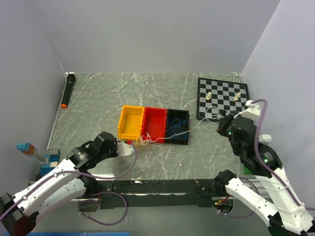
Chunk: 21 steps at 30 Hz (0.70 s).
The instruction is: Untangle the cables
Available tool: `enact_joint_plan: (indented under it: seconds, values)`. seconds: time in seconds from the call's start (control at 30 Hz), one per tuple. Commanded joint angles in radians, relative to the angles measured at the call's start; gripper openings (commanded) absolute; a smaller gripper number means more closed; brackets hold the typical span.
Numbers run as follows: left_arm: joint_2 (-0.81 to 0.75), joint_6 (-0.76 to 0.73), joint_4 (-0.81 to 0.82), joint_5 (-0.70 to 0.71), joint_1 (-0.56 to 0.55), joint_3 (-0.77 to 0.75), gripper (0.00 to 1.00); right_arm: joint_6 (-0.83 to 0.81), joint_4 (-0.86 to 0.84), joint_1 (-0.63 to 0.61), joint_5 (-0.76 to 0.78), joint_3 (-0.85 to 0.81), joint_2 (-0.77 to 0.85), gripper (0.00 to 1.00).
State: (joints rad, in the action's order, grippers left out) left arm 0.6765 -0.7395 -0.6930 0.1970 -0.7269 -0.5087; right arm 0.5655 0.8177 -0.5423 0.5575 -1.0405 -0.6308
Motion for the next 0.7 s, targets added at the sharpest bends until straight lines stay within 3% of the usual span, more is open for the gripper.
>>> enact_joint_plan:
  seconds: [0.0,0.23,0.43,0.57,0.67]
  values:
    - [0.061,0.012,0.035,-0.102,0.006,-0.160,0.01,0.027,-0.052,-0.025,-0.284,0.112,-0.032,0.00]
    - [0.045,-0.118,-0.037,-0.272,0.006,-0.237,0.01,0.007,-0.115,-0.395,-0.248,0.197,-0.119,0.00]
    - [0.058,-0.173,-0.071,-0.376,0.006,-0.313,0.01,-0.024,-0.178,-0.484,-0.317,0.198,-0.266,0.00]
    - [0.129,-0.189,-0.152,-0.458,0.006,-0.425,0.01,-0.099,-0.262,-0.484,-0.364,0.186,-0.282,0.27]
    - [0.159,-0.178,-0.180,-0.502,0.006,-0.497,0.01,-0.157,-0.360,-0.484,-0.421,0.198,-0.283,0.54]
